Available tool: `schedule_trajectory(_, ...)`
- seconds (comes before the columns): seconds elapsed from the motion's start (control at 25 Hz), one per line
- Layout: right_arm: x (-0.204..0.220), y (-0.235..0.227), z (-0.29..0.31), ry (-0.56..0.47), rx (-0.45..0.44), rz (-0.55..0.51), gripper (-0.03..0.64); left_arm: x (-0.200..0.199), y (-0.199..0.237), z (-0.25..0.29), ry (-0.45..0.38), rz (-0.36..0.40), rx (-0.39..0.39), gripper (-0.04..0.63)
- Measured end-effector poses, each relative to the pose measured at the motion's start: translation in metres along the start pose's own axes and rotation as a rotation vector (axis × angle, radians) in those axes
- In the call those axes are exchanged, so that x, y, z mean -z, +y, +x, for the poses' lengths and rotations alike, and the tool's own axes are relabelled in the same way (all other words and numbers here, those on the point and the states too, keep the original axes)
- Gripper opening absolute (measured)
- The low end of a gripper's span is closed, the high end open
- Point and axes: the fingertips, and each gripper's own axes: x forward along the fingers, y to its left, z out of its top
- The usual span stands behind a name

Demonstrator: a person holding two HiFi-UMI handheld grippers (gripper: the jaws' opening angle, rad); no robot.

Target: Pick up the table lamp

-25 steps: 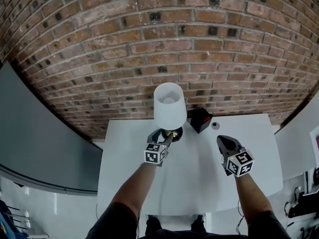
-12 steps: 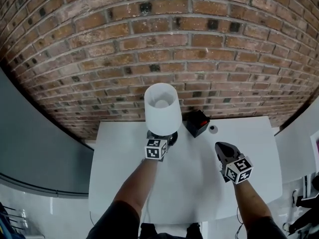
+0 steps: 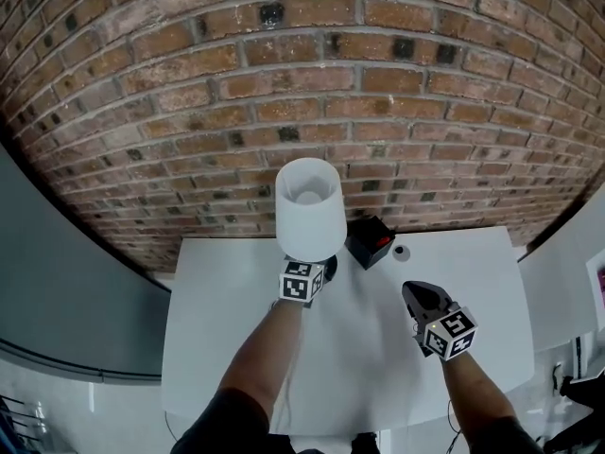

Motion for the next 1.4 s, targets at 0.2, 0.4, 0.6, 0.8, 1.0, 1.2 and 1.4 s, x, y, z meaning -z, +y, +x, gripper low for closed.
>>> schedule_trajectory(0.2, -0.012, 0.003, 0.0, -0.007, 0.002, -0.022, -0.006, -0.003, -0.003, -0.011, 0.051, 0.029, 0.028, 0.137)
schedule_trajectory(0.4, -0.029, 0.007, 0.001, -0.017, 0.01, -0.042, -0.006, -0.015, 0.003, -0.03, 0.061, 0.033, 0.031, 0.135)
schedule_trajectory(0.6, -0.045, 0.02, 0.003, -0.024, 0.005, -0.057, -0.006, -0.039, 0.006, -0.052, 0.055, 0.034, 0.037, 0.133)
schedule_trajectory(0.8, -0.072, 0.035, 0.0, -0.038, 0.003, -0.073, -0.006, -0.068, 0.008, -0.081, 0.058, 0.043, 0.04, 0.133)
schedule_trajectory(1.0, -0.107, 0.042, -0.007, -0.054, 0.014, -0.086, -0.006, -0.099, 0.012, -0.111, 0.07, 0.052, 0.037, 0.133)
schedule_trajectory(1.2, -0.144, 0.046, -0.013, -0.071, 0.026, -0.091, -0.006, -0.135, 0.014, -0.138, 0.073, 0.068, 0.041, 0.133)
schedule_trajectory(1.4, -0.179, 0.047, -0.024, -0.068, 0.039, -0.074, -0.006, -0.175, 0.008, -0.166, 0.07, 0.064, 0.052, 0.133)
